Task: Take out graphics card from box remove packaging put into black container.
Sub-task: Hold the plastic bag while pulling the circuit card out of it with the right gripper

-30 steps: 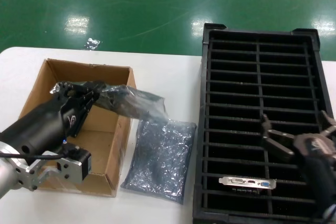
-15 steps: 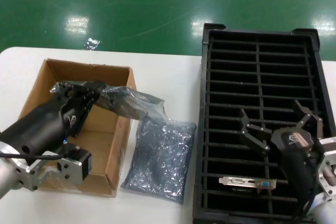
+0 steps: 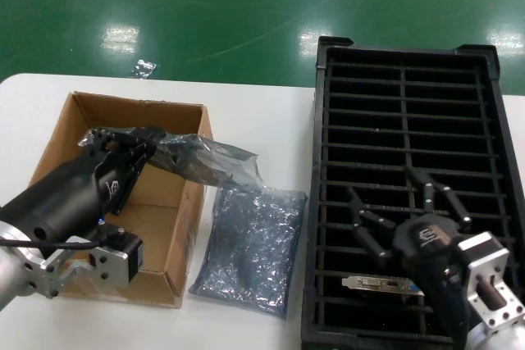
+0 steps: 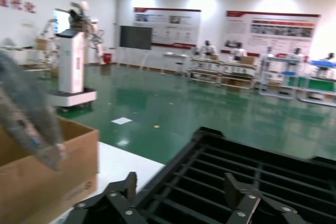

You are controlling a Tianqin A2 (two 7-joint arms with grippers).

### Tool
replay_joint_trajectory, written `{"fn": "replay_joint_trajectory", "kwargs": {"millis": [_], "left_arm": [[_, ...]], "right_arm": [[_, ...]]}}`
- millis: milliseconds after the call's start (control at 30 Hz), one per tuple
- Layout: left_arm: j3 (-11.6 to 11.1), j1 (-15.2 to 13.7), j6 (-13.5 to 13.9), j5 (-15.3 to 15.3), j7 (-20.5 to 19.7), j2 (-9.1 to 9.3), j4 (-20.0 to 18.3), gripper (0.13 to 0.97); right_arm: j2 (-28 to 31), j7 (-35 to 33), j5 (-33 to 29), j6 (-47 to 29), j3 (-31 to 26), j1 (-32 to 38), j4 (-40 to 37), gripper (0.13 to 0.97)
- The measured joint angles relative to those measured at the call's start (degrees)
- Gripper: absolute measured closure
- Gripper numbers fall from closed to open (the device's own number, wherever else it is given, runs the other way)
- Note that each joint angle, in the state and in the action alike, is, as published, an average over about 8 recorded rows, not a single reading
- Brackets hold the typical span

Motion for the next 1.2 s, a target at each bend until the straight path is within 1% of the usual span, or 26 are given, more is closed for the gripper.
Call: {"fn": "replay_joint_trajectory", "kwargs": {"millis": [33,300,433,700,733,800,1000,1200], "left_arm": [[0.0,0.0,0.0,0.0,0.0,0.0,0.0,0.958],[0.0,0.0,0.0,0.0,0.0,0.0,0.0,0.958],[0.0,0.0,0.0,0.0,0.0,0.0,0.0,0.958],[0.0,0.0,0.0,0.0,0.0,0.0,0.0,0.958],[0.0,0.0,0.0,0.0,0.0,0.0,0.0,0.958],[0.0,0.0,0.0,0.0,0.0,0.0,0.0,0.958],[0.0,0.0,0.0,0.0,0.0,0.0,0.0,0.958],[0.0,0.0,0.0,0.0,0.0,0.0,0.0,0.958]], "right_arm": [[0.25,-0.2,0.05,-0.54,-0.24,-0.15,0.21,0.431],[1.7,-0.8,0.44,-3.6,-2.07,-0.8,1.32,0.649],[2.27,-0.58,0.35,-4.45,-3.22,-1.03,1.72,0.649],[1.98,-1.77,0.43,-6.54,-5.29,-0.47,1.56,0.82],[1.75,-2.26,0.52,-6.96,-5.5,-0.23,1.38,0.82],[1.17,-3.46,0.8,-7.95,-5.89,0.45,0.8,0.847],[-0.5,-7.79,1.93,-12.08,-6.9,3.97,-2.78,0.925],[-0.92,-11.05,2.92,-16.79,-7.73,8.62,-7.49,0.948]]}}
